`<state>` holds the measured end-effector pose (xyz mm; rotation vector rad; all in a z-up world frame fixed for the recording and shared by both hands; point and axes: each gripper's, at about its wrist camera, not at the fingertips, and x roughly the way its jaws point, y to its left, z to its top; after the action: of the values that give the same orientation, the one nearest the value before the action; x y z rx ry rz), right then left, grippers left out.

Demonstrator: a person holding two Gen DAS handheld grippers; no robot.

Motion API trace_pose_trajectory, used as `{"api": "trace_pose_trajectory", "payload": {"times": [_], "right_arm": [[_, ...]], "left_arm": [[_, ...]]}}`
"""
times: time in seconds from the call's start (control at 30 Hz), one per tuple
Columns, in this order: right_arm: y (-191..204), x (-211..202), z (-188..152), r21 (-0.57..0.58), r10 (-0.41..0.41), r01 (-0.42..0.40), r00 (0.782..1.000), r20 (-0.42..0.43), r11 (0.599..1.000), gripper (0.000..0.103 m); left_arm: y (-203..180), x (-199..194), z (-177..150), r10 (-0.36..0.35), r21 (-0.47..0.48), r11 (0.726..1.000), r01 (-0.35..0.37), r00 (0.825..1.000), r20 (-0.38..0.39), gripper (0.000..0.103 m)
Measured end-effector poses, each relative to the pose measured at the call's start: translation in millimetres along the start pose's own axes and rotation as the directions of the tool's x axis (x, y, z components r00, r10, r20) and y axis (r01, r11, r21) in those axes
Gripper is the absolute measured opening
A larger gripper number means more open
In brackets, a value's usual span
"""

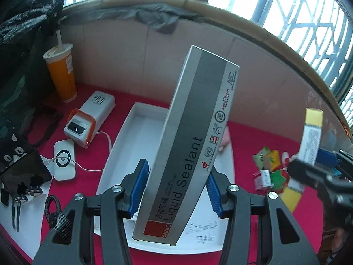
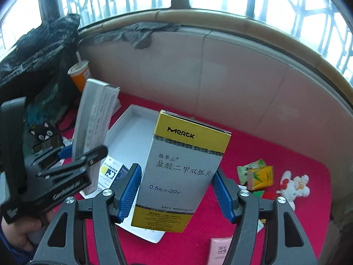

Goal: Organize objects
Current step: 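Carry the Liquid Sealant and Merck boxes over the white tray with both tools, then lower and open both tools, releasing both boxes into the tray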

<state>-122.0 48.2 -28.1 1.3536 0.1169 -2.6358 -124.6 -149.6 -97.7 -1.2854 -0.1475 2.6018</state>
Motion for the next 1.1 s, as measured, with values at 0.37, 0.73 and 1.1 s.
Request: {"api": "trace_pose_trajectory", "payload": {"times": [0.37, 0.73, 1.1], "right_arm": [[33.6, 37.2, 5.6, -0.087, -0.010, 0.003, 0.996, -0.085, 0.996, 0.069], [33.2, 44.2, 4.0, -0.054, -0.038, 0.033, 0.995, -0.095, 0.998, 0.087], [3.7, 30.7, -7.6, 0.044, -0.062, 0.066, 0.994, -0.084, 0.997, 0.099]], "left_arm": [[13.5, 39.3, 13.5, 0.038, 0.018, 0.999, -0.036, 0.995, -0.097, 0.051], [24.0, 36.4, 9.7, 0.140, 0.003, 0.990, -0.140, 0.988, -0.060, 0.095], [-5.2, 28.4, 6.6, 0.130, 0.046, 0.991, -0.128, 0.991, -0.042, 0.095]]}}
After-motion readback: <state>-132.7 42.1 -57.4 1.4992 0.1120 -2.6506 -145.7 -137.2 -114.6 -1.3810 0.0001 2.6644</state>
